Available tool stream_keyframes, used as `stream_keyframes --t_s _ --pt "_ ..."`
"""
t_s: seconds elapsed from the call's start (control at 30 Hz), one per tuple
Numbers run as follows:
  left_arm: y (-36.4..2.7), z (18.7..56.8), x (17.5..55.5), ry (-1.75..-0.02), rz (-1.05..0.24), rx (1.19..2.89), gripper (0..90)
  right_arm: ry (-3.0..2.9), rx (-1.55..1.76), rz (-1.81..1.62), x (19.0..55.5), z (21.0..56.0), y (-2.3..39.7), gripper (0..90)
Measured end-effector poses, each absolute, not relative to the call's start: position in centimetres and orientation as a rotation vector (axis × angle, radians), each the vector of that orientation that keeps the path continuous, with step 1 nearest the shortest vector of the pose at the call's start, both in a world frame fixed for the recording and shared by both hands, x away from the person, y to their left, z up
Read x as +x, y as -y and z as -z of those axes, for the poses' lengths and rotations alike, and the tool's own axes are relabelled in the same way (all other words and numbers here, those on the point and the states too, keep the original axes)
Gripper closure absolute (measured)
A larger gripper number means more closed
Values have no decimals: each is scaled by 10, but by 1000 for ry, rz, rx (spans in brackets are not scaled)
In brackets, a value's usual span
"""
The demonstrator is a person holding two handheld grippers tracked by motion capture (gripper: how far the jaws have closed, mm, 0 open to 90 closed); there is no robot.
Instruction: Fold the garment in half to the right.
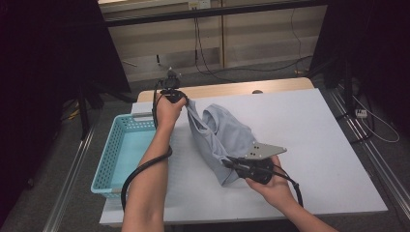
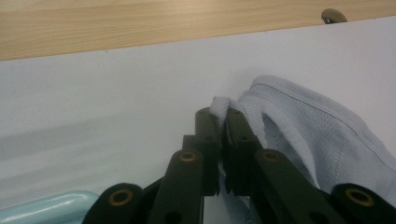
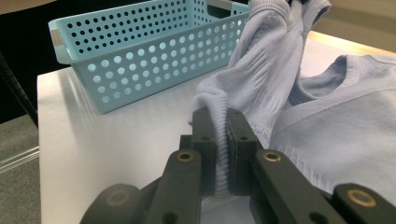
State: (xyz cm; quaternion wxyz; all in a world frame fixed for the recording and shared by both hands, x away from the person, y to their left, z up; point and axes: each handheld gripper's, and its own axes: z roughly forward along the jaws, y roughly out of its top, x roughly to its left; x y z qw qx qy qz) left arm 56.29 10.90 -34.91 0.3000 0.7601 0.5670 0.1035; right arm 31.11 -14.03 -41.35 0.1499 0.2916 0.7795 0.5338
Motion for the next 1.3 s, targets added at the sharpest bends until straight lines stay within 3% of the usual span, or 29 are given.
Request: stream_keyframes --t_s 1.3 --pt "-99 346 558 -1431 -264 2012 845 -2215 879 -1443 316 419 167 852"
